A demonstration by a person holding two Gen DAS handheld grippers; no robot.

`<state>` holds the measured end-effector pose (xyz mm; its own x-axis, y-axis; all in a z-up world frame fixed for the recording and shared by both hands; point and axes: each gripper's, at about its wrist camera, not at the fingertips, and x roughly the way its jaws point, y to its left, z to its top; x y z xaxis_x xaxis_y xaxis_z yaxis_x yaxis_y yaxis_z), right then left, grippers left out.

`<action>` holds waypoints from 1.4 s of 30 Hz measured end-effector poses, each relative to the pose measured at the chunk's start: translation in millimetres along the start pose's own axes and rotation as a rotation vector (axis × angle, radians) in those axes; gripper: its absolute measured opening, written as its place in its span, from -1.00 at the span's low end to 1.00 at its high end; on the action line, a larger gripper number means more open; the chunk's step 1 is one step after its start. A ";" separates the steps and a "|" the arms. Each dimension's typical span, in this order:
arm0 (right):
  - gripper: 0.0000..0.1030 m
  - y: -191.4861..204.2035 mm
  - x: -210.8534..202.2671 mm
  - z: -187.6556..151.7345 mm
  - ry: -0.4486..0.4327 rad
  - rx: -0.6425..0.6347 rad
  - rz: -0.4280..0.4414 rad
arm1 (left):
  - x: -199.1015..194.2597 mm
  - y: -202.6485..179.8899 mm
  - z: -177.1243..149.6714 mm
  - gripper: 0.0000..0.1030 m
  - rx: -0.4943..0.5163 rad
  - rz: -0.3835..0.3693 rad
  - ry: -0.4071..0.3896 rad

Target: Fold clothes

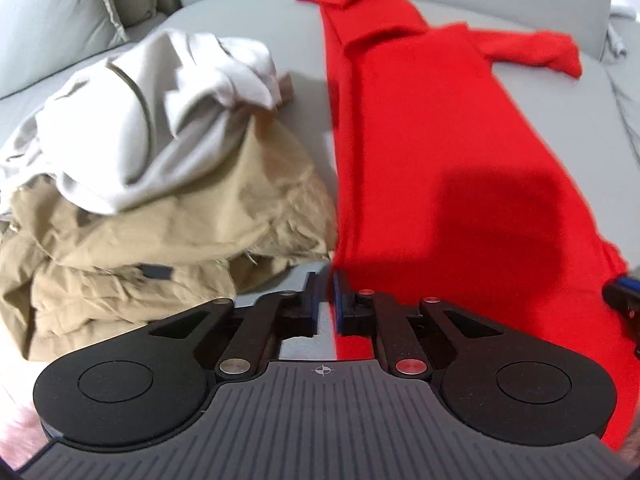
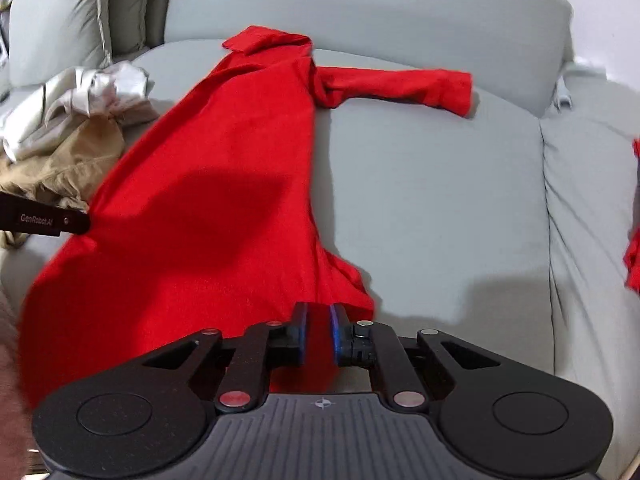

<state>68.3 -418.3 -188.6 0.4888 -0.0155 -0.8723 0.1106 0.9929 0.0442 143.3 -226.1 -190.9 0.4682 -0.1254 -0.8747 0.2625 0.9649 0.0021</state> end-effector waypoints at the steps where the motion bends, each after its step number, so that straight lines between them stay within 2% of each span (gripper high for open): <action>1: -0.75 -1.0 -5.5 8.7 -0.029 0.023 0.012 | -6.0 -1.5 6.0 -0.77 -0.004 -0.014 -0.038; 5: -0.67 10.7 -18.8 56.1 -0.166 0.058 0.042 | -17.1 -8.7 45.0 -0.69 -0.046 -0.022 -0.182; 7: -0.67 19.2 -17.8 86.2 -0.227 0.059 0.045 | -8.6 -8.4 66.8 -0.68 -0.072 0.027 -0.225; 9: -0.67 23.2 -8.5 104.9 -0.248 0.052 0.047 | 5.2 -1.3 88.4 -0.68 -0.125 0.044 -0.234; 12: -0.67 31.8 16.3 138.9 -0.265 0.041 0.063 | 33.6 13.6 122.9 -0.68 -0.214 0.026 -0.245; 16: -0.67 49.8 60.2 183.1 -0.285 -0.036 0.081 | 82.0 37.5 165.8 -0.68 -0.234 0.058 -0.276; 18: -0.66 59.1 81.1 204.1 -0.291 -0.076 0.087 | 99.1 56.9 180.2 -0.68 -0.270 0.048 -0.288; 22: -0.57 85.1 141.7 250.9 -0.285 -0.128 0.105 | 124.4 97.8 203.1 -0.68 -0.347 0.063 -0.301; 26: -0.46 114.0 192.4 287.0 -0.286 -0.170 0.131 | 142.1 129.0 205.6 -0.68 -0.452 0.070 -0.260; 29: -0.32 133.7 222.2 309.4 -0.283 -0.187 0.088 | 149.5 143.3 204.4 -0.68 -0.513 0.036 -0.235; 30: -0.20 137.5 230.3 312.9 -0.267 -0.182 0.077 | 150.5 146.4 204.4 -0.68 -0.528 0.028 -0.231; 32: -0.13 144.5 245.3 319.4 -0.238 -0.172 0.056 | 150.8 150.0 203.5 -0.68 -0.544 0.007 -0.227; 35: -0.19 143.0 240.1 320.5 -0.261 -0.153 0.035 | 151.2 152.3 201.3 -0.68 -0.554 -0.012 -0.214; 38: -0.88 141.5 235.0 321.7 -0.283 -0.134 0.014 | 152.1 153.8 199.1 -0.68 -0.562 -0.034 -0.194; 41: -0.90 139.9 228.1 323.9 -0.311 -0.122 -0.011 | 150.4 155.9 197.4 -0.68 -0.586 -0.040 -0.194; 42: -0.90 139.5 215.5 331.9 -0.355 -0.163 -0.050 | 149.3 156.1 196.8 -0.68 -0.596 -0.044 -0.197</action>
<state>476.2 -322.4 -208.8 0.7583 -0.0762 -0.6475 0.0170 0.9951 -0.0972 420.2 -139.5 -225.7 0.6290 -0.1532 -0.7621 -0.2037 0.9137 -0.3518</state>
